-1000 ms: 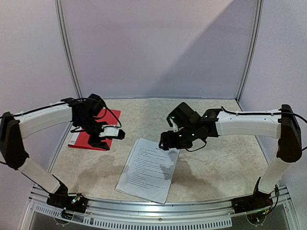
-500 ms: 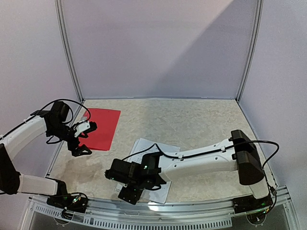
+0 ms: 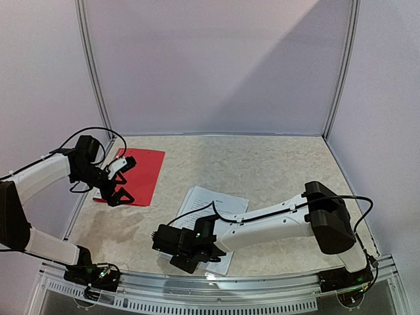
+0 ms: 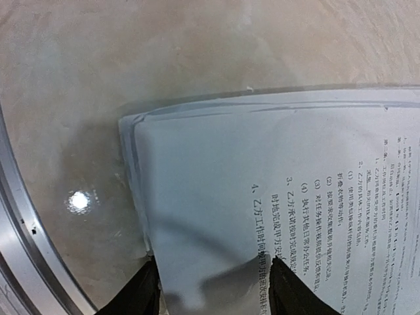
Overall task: Put the files into the folder
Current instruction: Move the file to the center of the board.
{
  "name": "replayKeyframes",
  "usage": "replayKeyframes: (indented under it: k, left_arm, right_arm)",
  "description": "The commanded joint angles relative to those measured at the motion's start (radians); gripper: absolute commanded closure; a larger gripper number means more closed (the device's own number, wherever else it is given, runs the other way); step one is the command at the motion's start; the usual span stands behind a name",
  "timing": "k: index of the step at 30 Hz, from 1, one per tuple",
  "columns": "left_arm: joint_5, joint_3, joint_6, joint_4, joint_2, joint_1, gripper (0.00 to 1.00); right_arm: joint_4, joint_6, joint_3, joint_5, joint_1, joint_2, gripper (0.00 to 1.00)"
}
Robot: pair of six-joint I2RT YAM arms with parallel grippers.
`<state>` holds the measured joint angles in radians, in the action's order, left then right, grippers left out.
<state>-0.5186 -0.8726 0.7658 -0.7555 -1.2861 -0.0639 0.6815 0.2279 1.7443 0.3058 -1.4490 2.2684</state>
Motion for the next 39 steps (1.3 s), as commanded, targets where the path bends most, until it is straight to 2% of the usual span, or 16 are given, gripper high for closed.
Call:
replayKeyframes:
  k: [1, 15, 27, 32, 39]
  left_arm:
    - [-0.031, -0.002, -0.021, 0.018, 0.028, 0.009, 0.0]
    - [-0.027, 0.011, -0.02, 0.024, 0.038, 0.009, 0.0]
    - [-0.004, 0.006, 0.0, 0.014, 0.01, 0.011, 0.0]
    - [0.008, -0.004, 0.003, 0.005, 0.001, 0.016, 0.0]
    - [0.002, 0.003, 0.004, 0.006, 0.007, 0.031, 0.0]
  right_arm:
    - [0.063, 0.081, -0.111, 0.065, 0.063, 0.002, 0.46]
    - [-0.052, 0.097, -0.454, 0.058, 0.388, -0.152, 0.53]
    - [-0.115, 0.012, -0.534, 0.074, 0.682, -0.22, 0.53]
    - [-0.094, -0.052, -0.502, 0.047, 0.715, -0.231, 0.51]
    - [-0.031, -0.165, -0.43, -0.114, 0.633, -0.397, 0.39]
